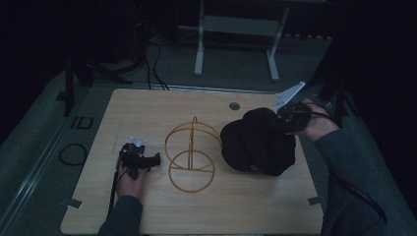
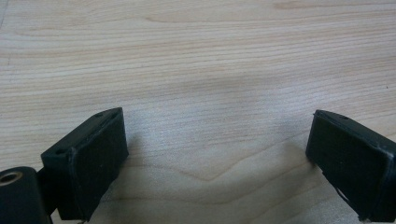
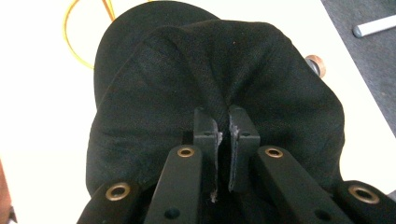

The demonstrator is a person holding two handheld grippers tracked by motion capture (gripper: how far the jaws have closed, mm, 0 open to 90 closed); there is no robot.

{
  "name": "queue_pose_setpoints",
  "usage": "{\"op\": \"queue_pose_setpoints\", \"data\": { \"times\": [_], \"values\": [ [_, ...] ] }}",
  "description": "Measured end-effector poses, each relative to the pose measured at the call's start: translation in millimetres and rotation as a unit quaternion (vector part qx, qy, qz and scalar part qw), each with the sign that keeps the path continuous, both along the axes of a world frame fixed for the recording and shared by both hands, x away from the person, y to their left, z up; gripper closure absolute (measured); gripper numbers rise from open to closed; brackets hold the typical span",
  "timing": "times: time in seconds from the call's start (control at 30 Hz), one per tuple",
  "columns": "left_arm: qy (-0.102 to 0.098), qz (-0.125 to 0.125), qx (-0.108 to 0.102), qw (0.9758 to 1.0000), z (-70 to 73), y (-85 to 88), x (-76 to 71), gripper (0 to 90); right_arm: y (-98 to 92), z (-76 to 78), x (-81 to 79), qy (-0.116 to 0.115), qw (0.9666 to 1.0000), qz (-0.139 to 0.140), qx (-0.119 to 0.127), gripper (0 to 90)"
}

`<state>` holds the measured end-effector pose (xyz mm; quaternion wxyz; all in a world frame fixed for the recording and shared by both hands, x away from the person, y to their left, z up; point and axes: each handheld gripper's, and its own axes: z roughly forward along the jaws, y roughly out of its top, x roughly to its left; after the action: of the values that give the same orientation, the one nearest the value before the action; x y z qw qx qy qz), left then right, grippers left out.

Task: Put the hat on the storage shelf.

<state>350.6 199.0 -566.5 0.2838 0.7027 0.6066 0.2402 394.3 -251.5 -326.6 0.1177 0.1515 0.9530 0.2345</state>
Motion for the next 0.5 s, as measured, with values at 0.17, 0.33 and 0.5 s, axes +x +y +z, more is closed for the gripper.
{"op": "queue_pose_setpoints", "data": {
  "times": [0.17,0.33,0.5],
  "values": [
    [0.000,0.000,0.000,1.0000,0.0,0.0,0.0,5.0,-3.7,3.4,1.0,0.004,0.9998,0.001,0.019,84.4],
    [0.000,0.000,0.000,1.0000,0.0,0.0,0.0,5.0,-7.5,8.2,1.0,0.011,0.9994,0.004,0.032,84.4],
    [0.000,0.000,0.000,1.0000,0.0,0.0,0.0,5.0,-10.5,14.3,0.6,0.012,0.9994,0.007,0.033,84.4]
  ]
}}
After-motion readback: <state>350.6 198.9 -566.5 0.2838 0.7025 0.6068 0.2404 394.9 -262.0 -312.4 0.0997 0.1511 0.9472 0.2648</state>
